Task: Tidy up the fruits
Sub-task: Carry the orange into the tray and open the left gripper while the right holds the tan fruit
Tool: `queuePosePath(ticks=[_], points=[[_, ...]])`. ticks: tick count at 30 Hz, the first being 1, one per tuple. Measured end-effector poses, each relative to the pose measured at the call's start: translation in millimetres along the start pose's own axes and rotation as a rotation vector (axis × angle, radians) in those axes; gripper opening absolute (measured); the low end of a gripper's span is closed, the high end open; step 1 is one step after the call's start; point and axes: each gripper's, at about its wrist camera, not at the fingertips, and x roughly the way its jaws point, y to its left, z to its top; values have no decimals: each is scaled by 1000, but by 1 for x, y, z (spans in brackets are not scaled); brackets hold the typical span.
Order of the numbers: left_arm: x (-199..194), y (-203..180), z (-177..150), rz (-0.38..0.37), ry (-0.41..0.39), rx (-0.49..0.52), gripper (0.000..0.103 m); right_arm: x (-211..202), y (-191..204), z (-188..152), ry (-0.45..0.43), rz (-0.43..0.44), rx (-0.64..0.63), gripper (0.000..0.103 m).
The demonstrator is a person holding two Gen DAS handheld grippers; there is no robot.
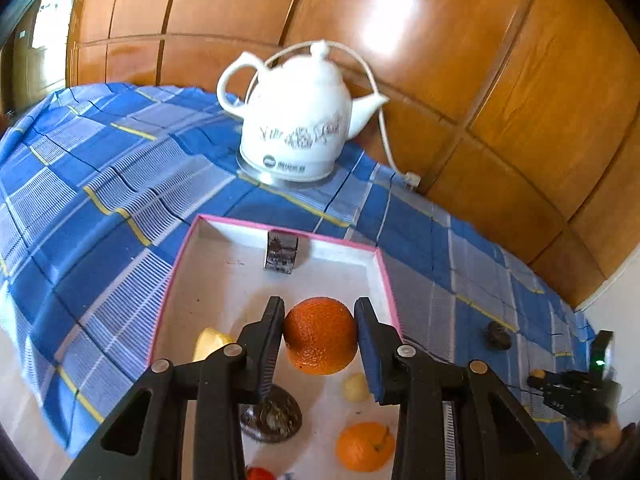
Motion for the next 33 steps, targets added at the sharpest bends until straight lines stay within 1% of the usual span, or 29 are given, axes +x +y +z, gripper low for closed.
queuePosePath(ticks=[3, 5, 9, 11, 12, 13, 22, 27, 33], points=[[18, -3, -4, 9, 40, 15, 37, 0, 0, 0, 0, 2, 1, 27], [27, -4, -7, 43, 53, 30, 37, 0, -1, 0, 0, 2, 1, 27], [37, -1, -14, 68, 81, 21, 37, 0, -1, 0, 0, 3, 2, 27], [35, -2, -18, 75, 76, 30, 44, 1, -1, 0, 0, 2, 2, 27], [33, -2, -20, 84, 68, 36, 49, 1, -1, 0, 0, 3, 2, 27], [31, -3, -21, 88, 60, 40, 50, 0, -1, 0, 0, 3, 3, 27], [-9, -19, -35, 132, -20, 107, 50, -1, 0, 0, -2, -5, -4, 27], [-29, -32, -48, 116, -45, 133, 50, -1, 0, 0, -3, -6, -4, 27], [-46, -42, -57, 91, -62, 155, 50, -1, 0, 0, -3, -9, -4, 27]])
